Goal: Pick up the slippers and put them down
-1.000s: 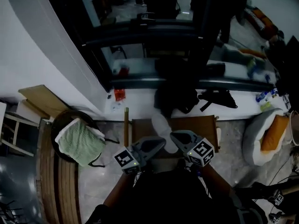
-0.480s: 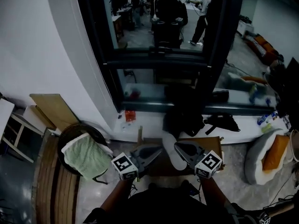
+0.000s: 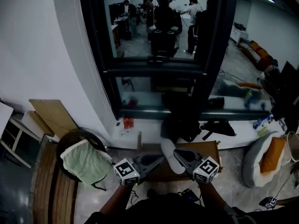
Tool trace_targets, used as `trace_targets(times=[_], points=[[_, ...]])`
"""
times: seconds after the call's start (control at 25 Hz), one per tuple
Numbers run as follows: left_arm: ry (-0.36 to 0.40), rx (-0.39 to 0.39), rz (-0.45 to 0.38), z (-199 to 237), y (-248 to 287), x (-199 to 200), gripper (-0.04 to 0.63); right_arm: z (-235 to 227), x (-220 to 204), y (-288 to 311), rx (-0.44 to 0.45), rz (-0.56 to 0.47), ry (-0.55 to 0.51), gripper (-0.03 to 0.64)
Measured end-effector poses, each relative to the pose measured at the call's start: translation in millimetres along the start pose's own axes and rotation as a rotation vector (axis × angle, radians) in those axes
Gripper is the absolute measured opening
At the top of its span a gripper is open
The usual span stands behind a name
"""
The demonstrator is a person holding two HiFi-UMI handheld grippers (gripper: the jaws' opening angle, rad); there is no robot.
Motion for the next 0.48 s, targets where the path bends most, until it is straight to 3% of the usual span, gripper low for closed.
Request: trace_targets(times=[0.2,0.48], points=[[0.007,0.047,-0.039,-17.9,3.6,1.4,0.011,6.0,6.7,-13.3,0.015,0.02,-0.036,0.025],[0.013,0.032,-0.025,-64.2,23.3,-8.3,0.011,8.2,6.7,-65.7,-0.07,-0.007,0.001,0.026]])
Point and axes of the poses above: the fingertips, and each gripper's own axes: y forward along the fingers, z to its left, x out of its top, the point moved 6 cm from there along -y, backward along the fingers, and after that the axes turned 5 degrees about -y, right-handed, at the moved point
